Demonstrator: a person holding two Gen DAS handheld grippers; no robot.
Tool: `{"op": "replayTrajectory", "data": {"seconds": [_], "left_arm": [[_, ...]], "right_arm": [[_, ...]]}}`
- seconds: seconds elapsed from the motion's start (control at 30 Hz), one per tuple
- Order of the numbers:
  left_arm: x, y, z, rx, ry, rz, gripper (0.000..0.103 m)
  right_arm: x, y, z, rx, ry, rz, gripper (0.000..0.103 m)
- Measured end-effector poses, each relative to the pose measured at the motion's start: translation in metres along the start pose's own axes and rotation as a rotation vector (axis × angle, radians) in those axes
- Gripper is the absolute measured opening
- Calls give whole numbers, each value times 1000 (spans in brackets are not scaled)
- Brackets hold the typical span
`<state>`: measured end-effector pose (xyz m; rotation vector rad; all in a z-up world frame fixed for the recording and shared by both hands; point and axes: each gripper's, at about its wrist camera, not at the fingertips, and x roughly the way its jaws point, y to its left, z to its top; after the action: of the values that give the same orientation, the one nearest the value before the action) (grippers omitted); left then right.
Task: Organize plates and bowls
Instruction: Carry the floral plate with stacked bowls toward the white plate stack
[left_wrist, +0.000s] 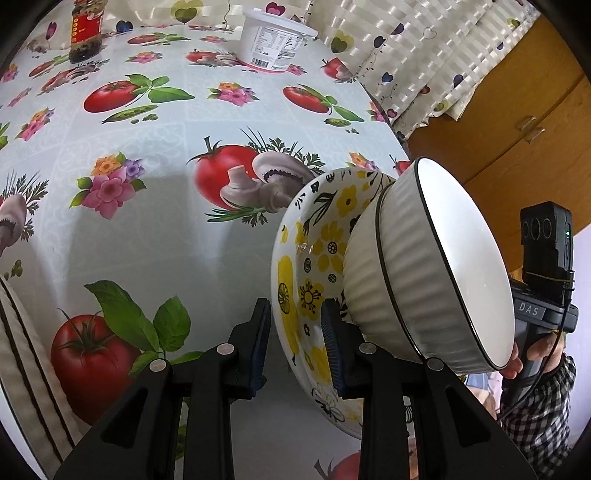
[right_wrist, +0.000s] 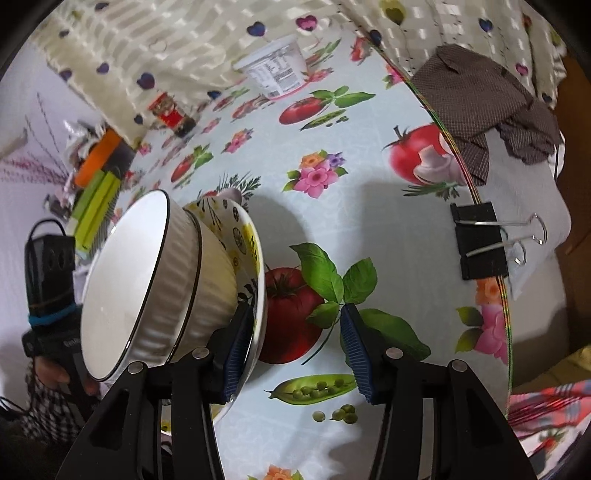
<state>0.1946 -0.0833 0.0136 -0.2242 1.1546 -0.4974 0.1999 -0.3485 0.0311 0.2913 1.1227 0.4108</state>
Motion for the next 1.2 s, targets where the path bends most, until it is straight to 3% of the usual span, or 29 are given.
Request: {"op": "replayTrajectory", "data": {"seconds": [0.07, 0.17, 0.23, 0.27, 0.5, 1.07, 1.2], "left_arm": [[-1, 2, 0, -8, -1, -3, 29], [-3, 5, 1, -16, -1, -6, 29], [-2, 4, 1, -6, 0, -1, 29], [-2, 4, 1, -1, 0, 1, 29], [-3, 2, -2, 12, -16, 20, 27], [-4, 6, -4, 7, -37, -4, 24], [-4, 0, -5, 13, -48, -2, 12]], "right_arm": [[1, 6, 2, -25, 9, -24, 47], [4, -1, 3, 31, 30, 25, 45], [6, 4, 4, 15, 36, 3, 40], [8, 6, 4, 14, 43, 7, 33], [13, 7, 0, 63, 34, 35, 23], [15, 4, -5, 96, -1, 81, 20], [14, 10, -7, 83, -24, 72, 11]]}}
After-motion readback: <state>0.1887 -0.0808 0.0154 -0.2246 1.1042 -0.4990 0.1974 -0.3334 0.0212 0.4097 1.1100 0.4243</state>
